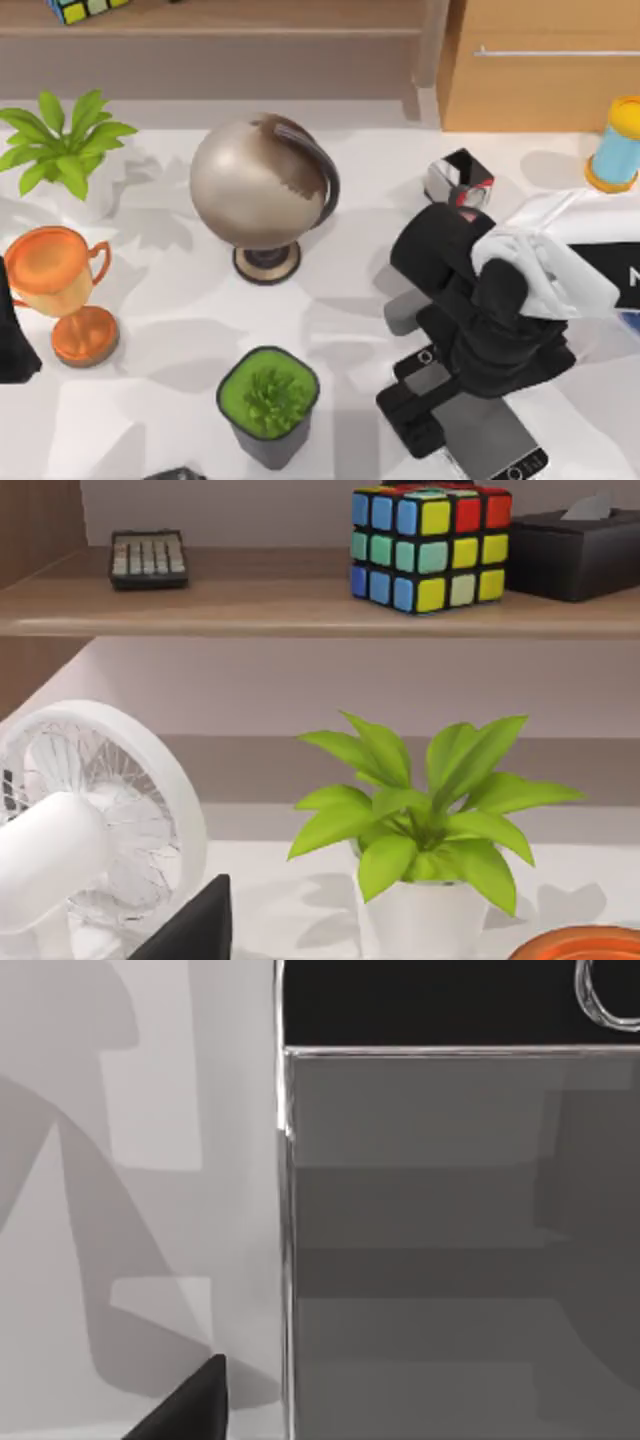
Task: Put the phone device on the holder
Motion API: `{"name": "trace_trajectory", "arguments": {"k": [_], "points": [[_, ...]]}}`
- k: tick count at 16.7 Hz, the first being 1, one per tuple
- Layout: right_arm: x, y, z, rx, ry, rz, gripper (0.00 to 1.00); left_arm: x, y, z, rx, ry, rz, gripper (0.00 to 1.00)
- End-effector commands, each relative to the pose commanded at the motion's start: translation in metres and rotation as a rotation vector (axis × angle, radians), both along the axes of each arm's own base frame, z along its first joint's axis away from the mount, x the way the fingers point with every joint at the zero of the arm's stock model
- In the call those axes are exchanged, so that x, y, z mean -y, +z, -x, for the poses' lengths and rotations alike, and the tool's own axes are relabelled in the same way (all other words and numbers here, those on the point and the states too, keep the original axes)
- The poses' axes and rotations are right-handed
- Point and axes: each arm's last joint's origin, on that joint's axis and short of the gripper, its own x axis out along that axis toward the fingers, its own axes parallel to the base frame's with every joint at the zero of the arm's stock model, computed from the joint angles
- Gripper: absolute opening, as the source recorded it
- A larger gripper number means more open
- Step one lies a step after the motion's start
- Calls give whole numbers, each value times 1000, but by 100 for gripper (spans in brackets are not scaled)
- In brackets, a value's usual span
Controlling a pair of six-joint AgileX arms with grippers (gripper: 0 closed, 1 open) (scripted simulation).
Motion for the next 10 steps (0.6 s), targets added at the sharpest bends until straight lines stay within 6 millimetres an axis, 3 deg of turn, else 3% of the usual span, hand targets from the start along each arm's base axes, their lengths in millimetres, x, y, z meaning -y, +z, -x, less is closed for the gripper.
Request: {"name": "trace_trajectory", "arguments": {"k": [1, 10], "points": [[0, 0, 0, 0, 0, 0, 100, 0, 0, 0, 0, 0, 0, 100], [0, 0, 0, 0, 0, 0, 32, 0, 0, 0, 0, 0, 0, 100]]}}
